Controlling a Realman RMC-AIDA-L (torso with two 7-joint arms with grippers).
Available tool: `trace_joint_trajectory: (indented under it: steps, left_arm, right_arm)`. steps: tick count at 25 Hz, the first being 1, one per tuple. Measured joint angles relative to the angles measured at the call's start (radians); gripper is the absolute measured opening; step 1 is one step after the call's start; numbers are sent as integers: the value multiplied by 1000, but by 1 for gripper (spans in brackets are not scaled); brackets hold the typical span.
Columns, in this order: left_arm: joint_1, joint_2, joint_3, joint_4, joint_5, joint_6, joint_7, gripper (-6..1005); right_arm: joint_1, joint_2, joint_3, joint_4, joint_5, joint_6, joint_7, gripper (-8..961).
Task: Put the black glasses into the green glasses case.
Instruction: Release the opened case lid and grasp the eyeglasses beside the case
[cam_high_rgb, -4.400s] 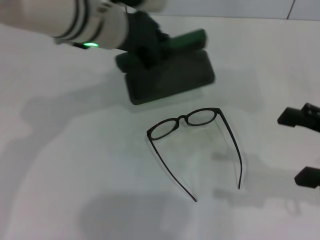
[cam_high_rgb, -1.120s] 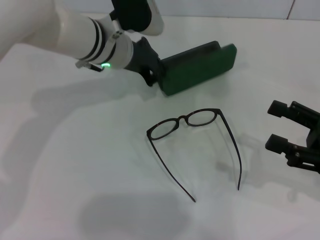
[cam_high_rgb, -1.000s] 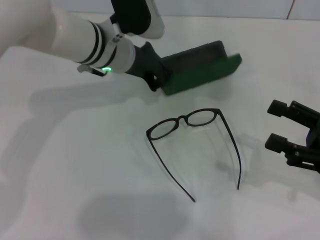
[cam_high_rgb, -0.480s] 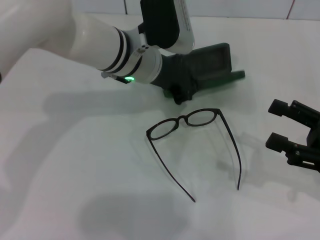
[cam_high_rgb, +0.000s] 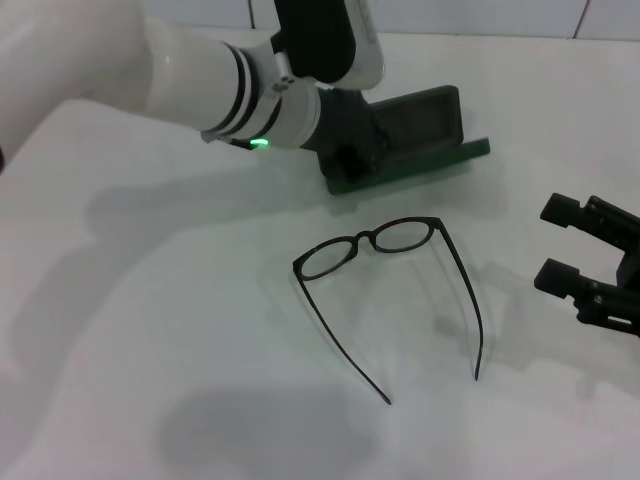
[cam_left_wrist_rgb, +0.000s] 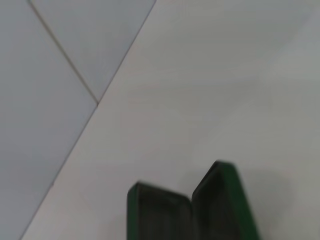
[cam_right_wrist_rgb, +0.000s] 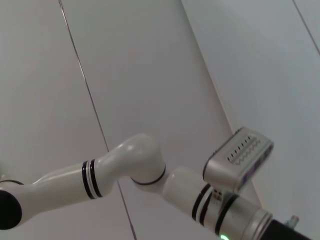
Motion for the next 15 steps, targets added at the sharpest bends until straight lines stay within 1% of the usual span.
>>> trace_joint_trajectory:
  steps: [4,6,13,15]
  left_arm:
    - [-12,-1,37,-56,0,-57,0,22]
    - [-14,-1,46,-69,-1,-64,0,25]
    - [-10,-1,75,-71,-16,-12,0,35]
    - [9,-2,97,-72,-25,2,0,38]
  right_arm:
    - [4,-1,2,0,0,10,0,853]
    - [6,-1,2,0,-2,17,0,853]
    - [8,-2,2,0,-3,20,0,853]
    - [8,-2,2,0,-3,21,0,853]
